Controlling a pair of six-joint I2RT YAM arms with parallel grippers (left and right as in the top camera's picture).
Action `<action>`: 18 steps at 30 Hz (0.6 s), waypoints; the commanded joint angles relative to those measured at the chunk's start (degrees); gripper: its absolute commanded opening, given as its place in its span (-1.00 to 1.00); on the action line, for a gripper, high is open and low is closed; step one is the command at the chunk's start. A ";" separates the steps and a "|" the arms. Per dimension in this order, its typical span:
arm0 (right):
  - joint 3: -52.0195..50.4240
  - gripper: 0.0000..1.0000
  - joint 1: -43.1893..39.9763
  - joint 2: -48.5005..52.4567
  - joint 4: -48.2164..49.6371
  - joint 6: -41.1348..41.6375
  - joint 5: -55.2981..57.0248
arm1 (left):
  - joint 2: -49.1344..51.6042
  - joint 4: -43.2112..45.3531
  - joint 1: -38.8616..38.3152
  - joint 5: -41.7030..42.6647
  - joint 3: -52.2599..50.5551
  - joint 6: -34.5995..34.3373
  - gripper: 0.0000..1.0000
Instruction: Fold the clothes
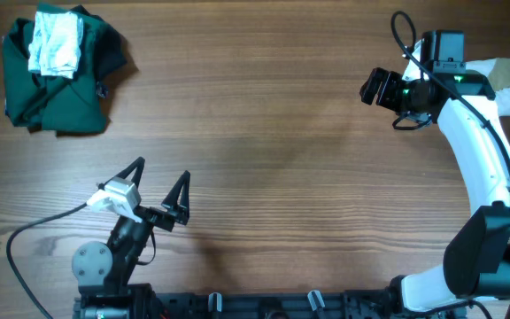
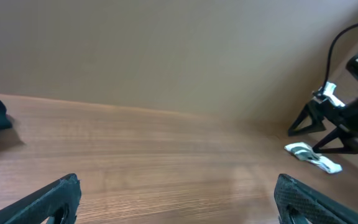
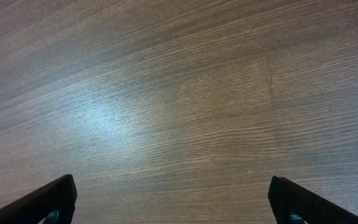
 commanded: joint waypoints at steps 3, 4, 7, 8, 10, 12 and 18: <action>-0.09 0.99 -0.24 -0.28 0.15 0.44 0.83 | -6.38 0.44 -4.87 -14.16 -2.86 0.02 0.99; -0.09 1.00 -0.24 -0.28 0.17 0.44 0.83 | -6.62 0.39 -5.03 -15.52 -2.97 0.04 0.99; -0.09 0.99 -0.24 -0.28 0.15 0.44 0.81 | -6.62 -1.01 -5.05 -18.73 -3.17 0.04 0.99; -0.09 1.00 -0.24 -0.28 0.17 0.44 0.81 | -6.62 -2.27 -4.90 -19.98 -3.19 0.07 1.00; -0.09 0.99 -0.24 -0.28 0.15 0.44 0.83 | -6.62 -4.59 -3.91 -20.83 -3.26 0.09 0.99; -0.09 0.99 -0.24 -0.28 0.15 0.46 0.83 | -6.62 -5.22 -2.64 -20.81 -3.48 0.09 1.00; -0.09 0.99 -0.24 -0.28 0.15 0.44 0.83 | -6.62 -3.10 -1.18 -20.83 -6.56 0.11 1.00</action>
